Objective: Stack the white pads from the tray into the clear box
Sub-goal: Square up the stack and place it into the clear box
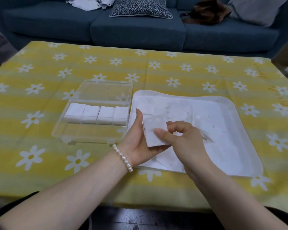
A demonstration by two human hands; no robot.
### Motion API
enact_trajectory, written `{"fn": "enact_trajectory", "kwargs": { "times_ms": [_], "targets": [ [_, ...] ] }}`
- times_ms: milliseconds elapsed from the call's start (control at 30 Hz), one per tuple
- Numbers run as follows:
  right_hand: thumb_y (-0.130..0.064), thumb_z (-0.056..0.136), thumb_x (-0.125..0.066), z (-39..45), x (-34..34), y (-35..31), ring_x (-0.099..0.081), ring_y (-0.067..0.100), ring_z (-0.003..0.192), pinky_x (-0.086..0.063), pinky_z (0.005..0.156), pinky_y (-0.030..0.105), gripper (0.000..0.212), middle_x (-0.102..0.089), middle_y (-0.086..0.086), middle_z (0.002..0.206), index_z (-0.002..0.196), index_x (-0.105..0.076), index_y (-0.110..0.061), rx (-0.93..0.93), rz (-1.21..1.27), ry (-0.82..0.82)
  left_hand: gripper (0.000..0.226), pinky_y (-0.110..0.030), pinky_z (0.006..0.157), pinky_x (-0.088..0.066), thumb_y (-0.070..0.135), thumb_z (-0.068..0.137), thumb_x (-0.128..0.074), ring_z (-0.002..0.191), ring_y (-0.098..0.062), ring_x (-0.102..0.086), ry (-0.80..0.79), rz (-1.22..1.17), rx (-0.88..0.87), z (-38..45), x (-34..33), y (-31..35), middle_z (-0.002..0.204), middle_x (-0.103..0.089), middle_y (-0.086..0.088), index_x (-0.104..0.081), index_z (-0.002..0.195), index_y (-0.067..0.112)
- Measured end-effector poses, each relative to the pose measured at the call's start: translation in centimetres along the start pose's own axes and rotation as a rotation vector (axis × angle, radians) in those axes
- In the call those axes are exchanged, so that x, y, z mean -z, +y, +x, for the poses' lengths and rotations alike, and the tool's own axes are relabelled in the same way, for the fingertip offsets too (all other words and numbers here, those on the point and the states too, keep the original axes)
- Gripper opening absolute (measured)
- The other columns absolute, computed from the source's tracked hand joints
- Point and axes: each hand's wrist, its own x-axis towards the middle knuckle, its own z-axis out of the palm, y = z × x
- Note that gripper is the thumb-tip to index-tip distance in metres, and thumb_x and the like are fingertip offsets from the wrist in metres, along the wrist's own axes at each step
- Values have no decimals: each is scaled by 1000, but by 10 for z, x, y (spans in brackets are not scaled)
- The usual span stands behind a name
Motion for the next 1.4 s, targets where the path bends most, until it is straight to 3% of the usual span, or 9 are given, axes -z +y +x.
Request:
{"fn": "enact_trajectory", "kwargs": {
  "times_ms": [133, 267, 400, 600, 733, 833, 967, 1133, 1400],
  "targets": [
    [-67, 36, -62, 0, 0, 2, -43, 13, 124, -31, 107, 46, 39, -54, -18, 112, 58, -66, -36, 23, -82, 38, 85, -41, 87, -51, 75, 83, -26, 94, -24, -68, 30, -16, -9, 2, 1, 1, 116, -66, -11, -65, 110, 5],
    [-67, 33, -63, 1, 2, 6, -39, 12, 128, -29, 108, 45, 41, -52, -15, 122, 57, -68, -34, -3, -71, -50, 70, -43, 83, -51, 72, 83, -33, 79, -24, -71, 43, -34, -55, -2, -4, 1, 91, -73, -9, -64, 91, 10],
    [-68, 33, -64, 8, 0, 13, -40, 14, 128, -31, 107, 46, 39, -54, -14, 124, 56, -66, -37, -1, -108, -28, 63, -42, 88, -49, 69, 81, -40, 80, -24, -70, 34, 9, -77, -3, -5, 2, 90, -73, -8, -60, 97, 12],
    [-70, 35, -62, 11, -3, 18, -44, 17, 123, -35, 103, 48, 41, -54, -11, 121, 62, -65, -39, 26, -201, 64, 22, -41, 88, -50, 18, 75, -55, 78, -24, -67, -64, 3, -82, -8, -6, 0, 86, -68, -10, -61, 93, 7],
    [-58, 56, -75, 5, -3, 13, -32, 17, 125, -22, 102, 33, 38, -49, -7, 121, 69, -53, -29, 198, -525, 190, 14, -40, 75, -58, 20, 83, -54, 81, -26, -69, -34, 7, -67, -6, -6, 1, 76, -64, -7, -61, 86, 8],
    [-60, 51, -72, 4, 3, 1, -29, 18, 126, -18, 96, 28, 62, -45, -3, 126, 97, -49, -25, 602, -595, 253, 30, -33, 60, -57, 38, 92, -52, 73, -25, -69, 25, 56, -33, -6, -4, 4, 72, -61, -6, -62, 89, 9],
    [-64, 48, -68, 9, 15, 0, -30, 16, 132, -20, 103, 33, 105, -48, -10, 133, 137, -26, -28, 755, -747, -165, 80, -38, 76, -58, 75, 80, -42, 95, -26, -64, -42, 92, 52, -7, -6, 2, 109, -58, -11, -57, 123, 9],
    [-51, 51, -70, 8, 11, 6, -36, 10, 123, -18, 101, 36, 106, -62, -8, 118, 139, -15, -33, 740, -801, -203, 80, -26, 68, -56, 78, 81, -24, 83, -17, -70, -85, 189, 48, -10, -10, -2, 91, -71, -3, -77, 84, 19],
    [-62, 51, -63, 11, 11, 10, -43, 17, 125, -22, 99, 40, 96, -62, -8, 118, 135, -43, -20, 732, -913, -182, 69, -20, 52, -51, 70, 74, -36, 79, -15, -69, -168, 251, -6, -11, -12, -4, 90, -71, -4, -67, 101, 14]
  ]
}}
